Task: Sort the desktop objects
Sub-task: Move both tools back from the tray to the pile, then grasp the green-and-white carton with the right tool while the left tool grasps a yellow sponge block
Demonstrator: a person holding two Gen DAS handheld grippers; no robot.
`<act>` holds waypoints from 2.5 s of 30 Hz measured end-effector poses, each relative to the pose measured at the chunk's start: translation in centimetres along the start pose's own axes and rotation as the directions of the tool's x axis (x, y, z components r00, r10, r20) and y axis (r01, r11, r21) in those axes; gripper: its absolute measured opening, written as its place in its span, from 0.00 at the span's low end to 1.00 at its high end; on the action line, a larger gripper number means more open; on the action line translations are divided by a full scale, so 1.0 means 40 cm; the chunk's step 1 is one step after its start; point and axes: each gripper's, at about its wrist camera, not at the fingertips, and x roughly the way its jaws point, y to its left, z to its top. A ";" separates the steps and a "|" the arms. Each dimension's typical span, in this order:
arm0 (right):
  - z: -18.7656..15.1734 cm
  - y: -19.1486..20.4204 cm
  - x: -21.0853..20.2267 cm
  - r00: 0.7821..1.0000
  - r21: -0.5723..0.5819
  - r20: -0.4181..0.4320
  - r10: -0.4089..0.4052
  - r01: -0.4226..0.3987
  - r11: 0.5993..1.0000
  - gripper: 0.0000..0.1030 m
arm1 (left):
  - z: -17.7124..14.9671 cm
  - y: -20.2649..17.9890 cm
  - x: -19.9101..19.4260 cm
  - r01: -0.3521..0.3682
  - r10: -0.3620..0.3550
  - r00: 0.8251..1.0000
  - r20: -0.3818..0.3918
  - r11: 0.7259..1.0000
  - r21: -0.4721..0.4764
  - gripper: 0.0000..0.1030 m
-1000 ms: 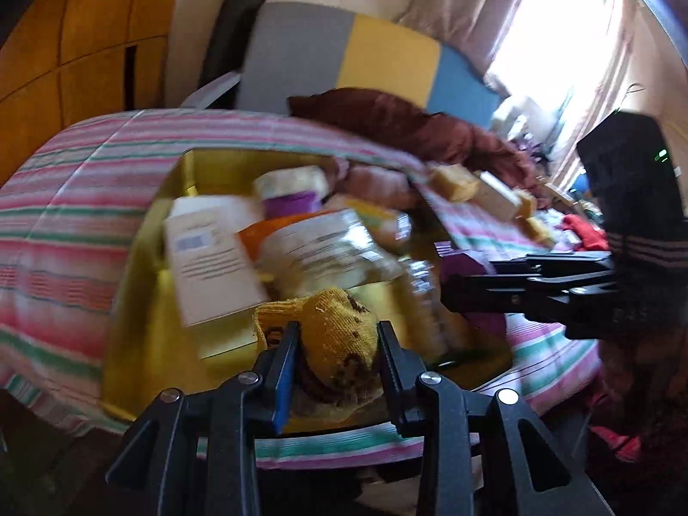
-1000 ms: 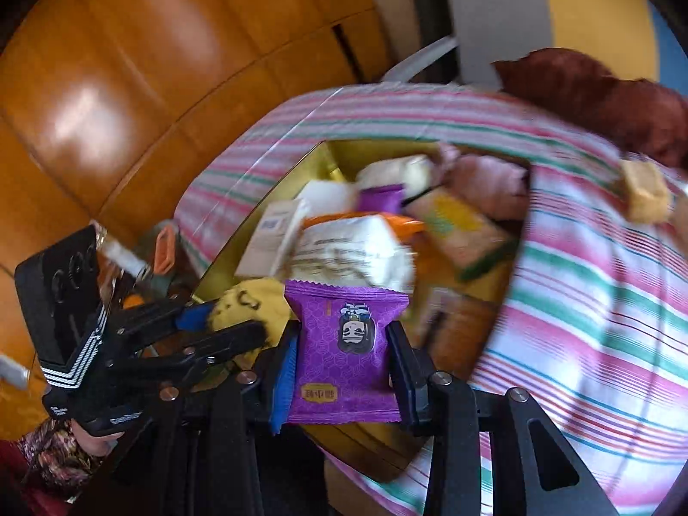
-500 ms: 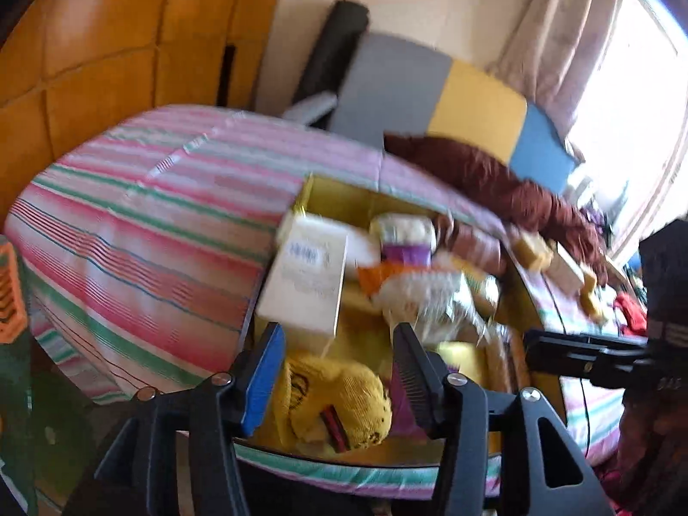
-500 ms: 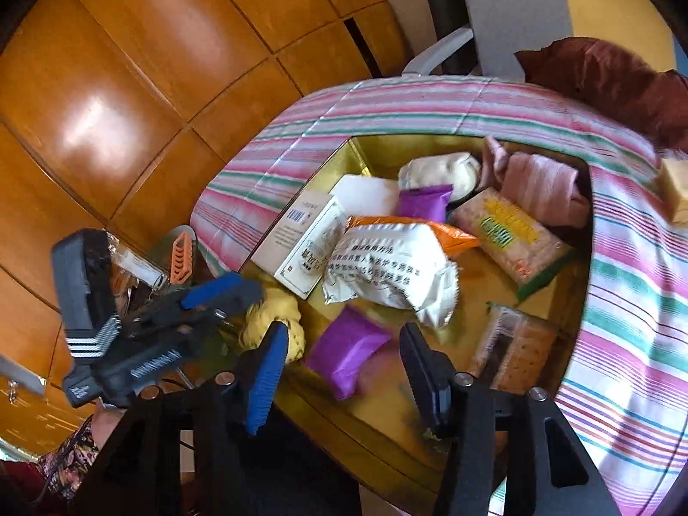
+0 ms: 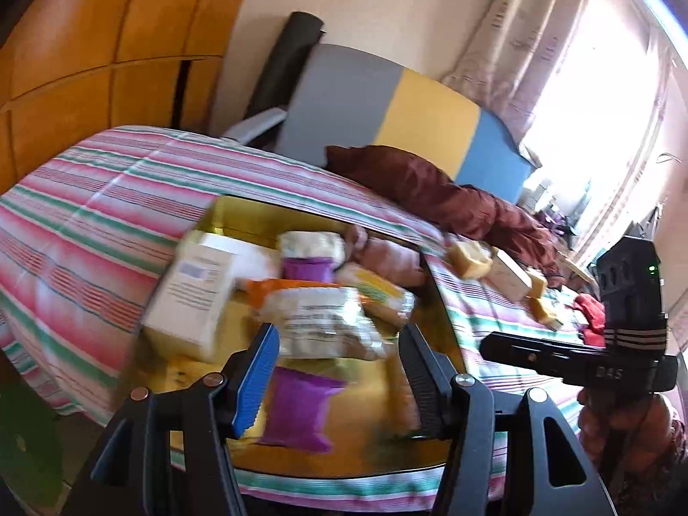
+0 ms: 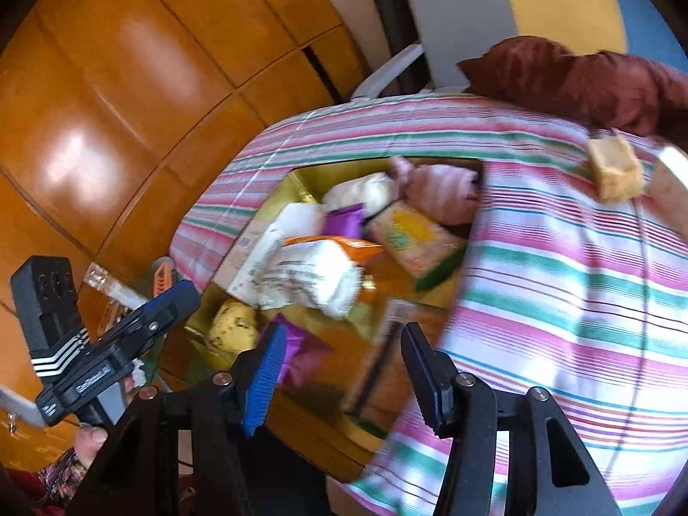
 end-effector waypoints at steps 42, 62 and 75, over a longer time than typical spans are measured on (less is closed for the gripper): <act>0.037 -1.057 -0.388 0.830 0.465 -0.113 -0.546 0.530 0.709 0.47 | -0.069 -0.837 0.532 0.286 -0.183 0.901 -0.393 0.932 0.221 0.72; 0.001 -1.140 -0.454 0.763 0.497 -0.236 -0.602 0.627 0.600 0.31 | -0.071 -1.122 0.898 0.224 -0.093 0.866 -0.492 0.950 0.215 0.72; 0.011 -1.128 -0.454 0.796 0.511 -0.210 -0.568 0.584 0.631 0.31 | -0.153 -1.143 0.873 0.221 -0.058 0.946 -0.318 0.832 0.508 0.57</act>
